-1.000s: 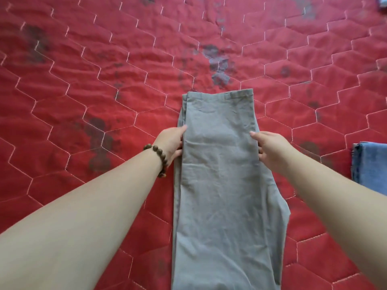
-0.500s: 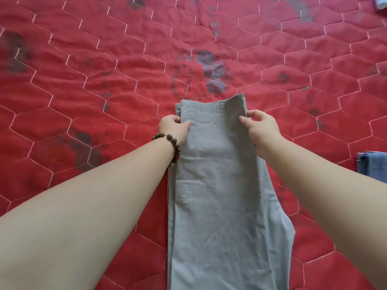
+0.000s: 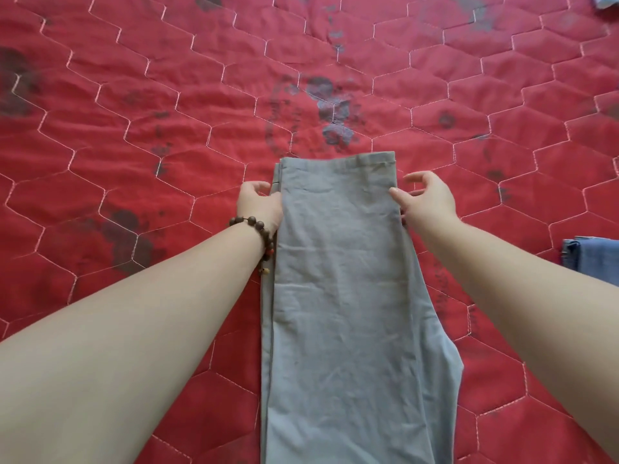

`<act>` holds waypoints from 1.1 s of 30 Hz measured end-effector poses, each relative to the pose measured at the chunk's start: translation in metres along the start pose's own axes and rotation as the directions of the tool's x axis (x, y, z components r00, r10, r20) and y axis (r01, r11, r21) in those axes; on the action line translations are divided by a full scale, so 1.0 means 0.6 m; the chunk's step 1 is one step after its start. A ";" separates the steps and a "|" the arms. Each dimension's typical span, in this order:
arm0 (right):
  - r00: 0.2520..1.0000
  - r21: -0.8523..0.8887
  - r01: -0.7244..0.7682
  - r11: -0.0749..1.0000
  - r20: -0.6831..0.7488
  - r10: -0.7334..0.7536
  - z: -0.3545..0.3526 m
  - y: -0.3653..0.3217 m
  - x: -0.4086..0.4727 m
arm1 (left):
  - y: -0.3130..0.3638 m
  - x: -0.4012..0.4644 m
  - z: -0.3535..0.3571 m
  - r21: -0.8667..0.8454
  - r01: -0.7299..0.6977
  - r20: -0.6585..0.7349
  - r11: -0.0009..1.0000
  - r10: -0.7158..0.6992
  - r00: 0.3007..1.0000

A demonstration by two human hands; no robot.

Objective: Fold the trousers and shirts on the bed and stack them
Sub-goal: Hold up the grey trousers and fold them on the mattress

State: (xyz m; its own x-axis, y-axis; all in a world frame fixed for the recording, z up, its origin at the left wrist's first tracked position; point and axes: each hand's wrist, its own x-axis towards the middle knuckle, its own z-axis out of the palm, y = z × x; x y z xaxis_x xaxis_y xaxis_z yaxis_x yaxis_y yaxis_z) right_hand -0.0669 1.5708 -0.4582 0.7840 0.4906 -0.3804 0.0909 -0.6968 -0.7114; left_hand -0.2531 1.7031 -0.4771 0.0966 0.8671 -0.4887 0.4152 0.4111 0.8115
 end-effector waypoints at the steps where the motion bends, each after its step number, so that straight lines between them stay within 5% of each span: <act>1: 0.995 -0.158 0.066 0.985 -0.059 -0.076 0.003 0.002 -0.007 | 0.000 -0.007 -0.004 0.192 -0.084 -0.090 0.978 0.103 0.991; 3: 0.924 -0.385 0.303 0.872 -0.104 -0.367 0.015 0.005 -0.032 | -0.003 -0.031 -0.007 0.487 -0.378 -0.047 0.787 0.456 0.889; 5: 0.804 -0.474 0.534 0.700 0.027 -0.595 0.042 0.011 -0.063 | -0.020 -0.059 0.007 0.575 -0.671 0.285 0.469 0.654 0.701; 6: 0.759 -0.486 0.611 0.625 0.134 -0.637 0.061 0.017 -0.077 | -0.032 -0.070 0.019 0.577 -0.743 0.448 0.339 0.629 0.635; 8: 0.719 -0.488 0.686 0.539 0.344 -0.604 0.098 0.034 -0.095 | -0.062 -0.082 0.041 0.629 -0.760 0.621 0.166 0.480 0.619; 11: 0.733 -0.581 0.672 0.459 0.431 -0.527 0.125 0.069 -0.087 | -0.103 -0.081 0.059 0.730 -0.683 0.634 -0.002 0.377 0.676; 16: 0.781 -0.745 0.573 0.343 0.368 -0.504 0.116 0.068 -0.024 | -0.093 -0.041 0.067 0.801 -0.596 0.522 0.055 0.423 0.741; 22: 0.825 -0.786 0.520 0.335 0.360 -0.437 0.113 0.049 0.019 | -0.078 -0.005 0.070 0.801 -0.588 0.498 0.108 0.425 0.756; 28: 0.846 -0.840 0.473 0.268 0.347 -0.405 0.116 0.036 -0.006 | -0.088 -0.038 0.071 0.839 -0.540 0.467 0.063 0.425 0.775; 33: 0.817 -0.734 0.531 0.423 0.312 -0.485 0.117 0.119 -0.136 | -0.167 -0.148 0.041 0.802 -0.596 0.526 0.031 0.436 0.730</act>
State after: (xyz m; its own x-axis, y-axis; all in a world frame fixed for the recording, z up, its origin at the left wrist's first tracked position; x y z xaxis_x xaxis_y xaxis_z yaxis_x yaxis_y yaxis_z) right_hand -0.1676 1.5174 -0.5195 0.4047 0.9020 -0.1502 0.9059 -0.4179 -0.0688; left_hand -0.2812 1.5782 -0.5231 0.7273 0.6644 -0.1719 0.6809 -0.7299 0.0600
